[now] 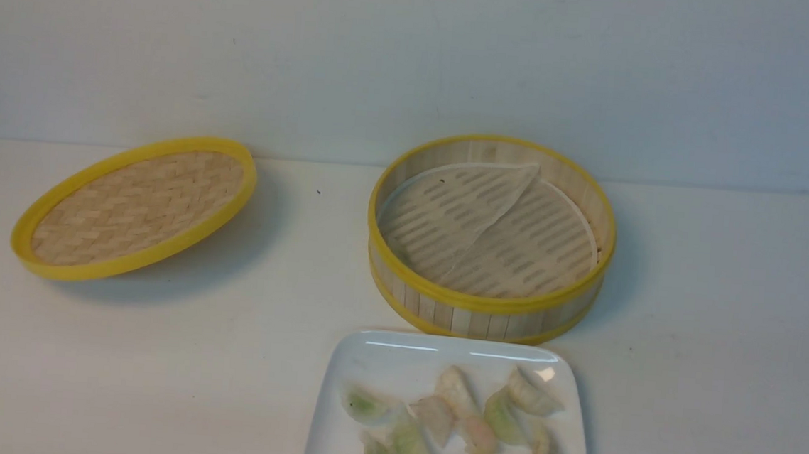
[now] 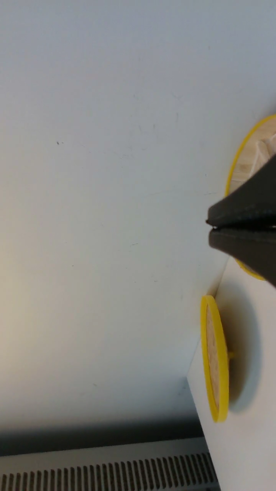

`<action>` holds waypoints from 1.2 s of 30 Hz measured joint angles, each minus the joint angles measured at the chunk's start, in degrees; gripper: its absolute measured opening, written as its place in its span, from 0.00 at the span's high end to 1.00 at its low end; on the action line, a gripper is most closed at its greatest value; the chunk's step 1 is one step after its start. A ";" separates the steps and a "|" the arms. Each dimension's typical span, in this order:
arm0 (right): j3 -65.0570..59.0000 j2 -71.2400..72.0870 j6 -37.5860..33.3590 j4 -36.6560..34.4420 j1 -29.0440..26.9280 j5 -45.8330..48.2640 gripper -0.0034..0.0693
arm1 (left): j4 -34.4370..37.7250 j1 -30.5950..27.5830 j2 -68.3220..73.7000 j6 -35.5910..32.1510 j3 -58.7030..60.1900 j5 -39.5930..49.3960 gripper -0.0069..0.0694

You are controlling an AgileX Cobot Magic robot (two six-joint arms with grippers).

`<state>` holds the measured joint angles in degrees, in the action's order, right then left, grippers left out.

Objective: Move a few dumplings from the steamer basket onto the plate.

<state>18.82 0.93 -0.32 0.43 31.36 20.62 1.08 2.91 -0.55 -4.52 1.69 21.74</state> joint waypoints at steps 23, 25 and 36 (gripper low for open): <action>-20.07 0.00 0.32 -0.43 -31.91 1.57 0.97 | 0.00 0.00 0.00 0.00 0.00 0.06 0.92; -20.07 0.00 0.32 -0.43 -31.91 1.64 0.97 | 0.00 0.00 0.00 0.00 0.00 0.06 0.92; -20.07 0.00 0.32 -0.43 -31.91 1.64 0.97 | 0.00 0.00 0.00 0.00 0.00 0.06 0.92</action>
<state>-1.26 0.93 0.00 0.00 -0.55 22.26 1.08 2.91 -0.55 -4.52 1.69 21.80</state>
